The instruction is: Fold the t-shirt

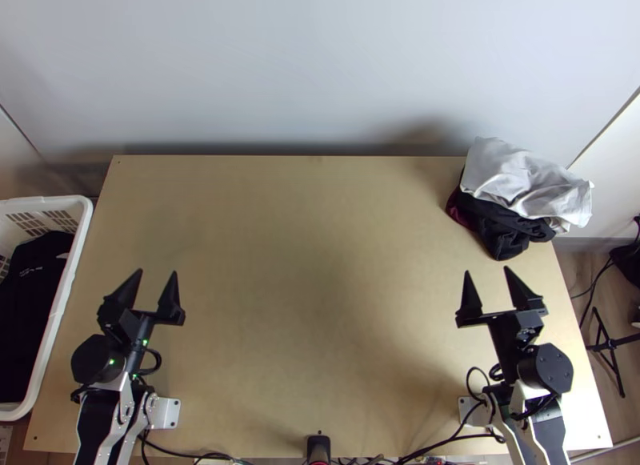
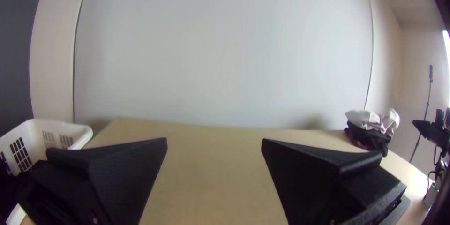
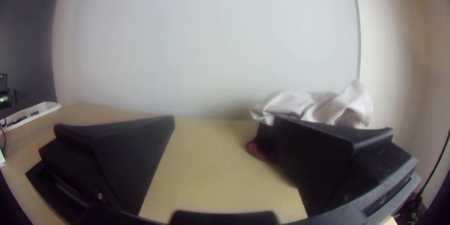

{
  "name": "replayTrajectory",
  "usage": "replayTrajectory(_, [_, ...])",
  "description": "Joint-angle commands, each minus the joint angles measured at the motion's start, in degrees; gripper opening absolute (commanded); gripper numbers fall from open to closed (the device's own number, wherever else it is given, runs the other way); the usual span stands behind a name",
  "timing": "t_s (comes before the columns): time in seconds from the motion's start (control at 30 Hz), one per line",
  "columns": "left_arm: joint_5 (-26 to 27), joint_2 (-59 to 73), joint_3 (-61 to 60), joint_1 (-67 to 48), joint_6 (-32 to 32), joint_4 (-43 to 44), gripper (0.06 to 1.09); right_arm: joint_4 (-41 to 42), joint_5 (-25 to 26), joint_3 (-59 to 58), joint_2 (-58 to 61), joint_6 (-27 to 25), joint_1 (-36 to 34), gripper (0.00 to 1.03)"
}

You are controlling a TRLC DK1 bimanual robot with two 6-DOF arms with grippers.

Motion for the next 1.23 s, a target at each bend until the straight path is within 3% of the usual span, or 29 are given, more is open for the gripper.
replayTrajectory(0.0, [0.0,-3.6,-0.8,-0.7,0.6,-13.0,1.04,-8.5,0.0,-0.4,-0.4,0.2,-0.8,0.98])
replayTrajectory(0.13, [-0.1,-3.8,-0.8,0.5,0.6,-12.8,1.04,-10.7,-0.1,-0.6,-0.3,0.4,-3.5,0.98])
replayTrajectory(1.2, [0.0,-3.8,-0.8,0.6,0.6,-12.9,1.04,-11.5,-0.1,-0.8,-0.2,0.4,-3.5,0.98])
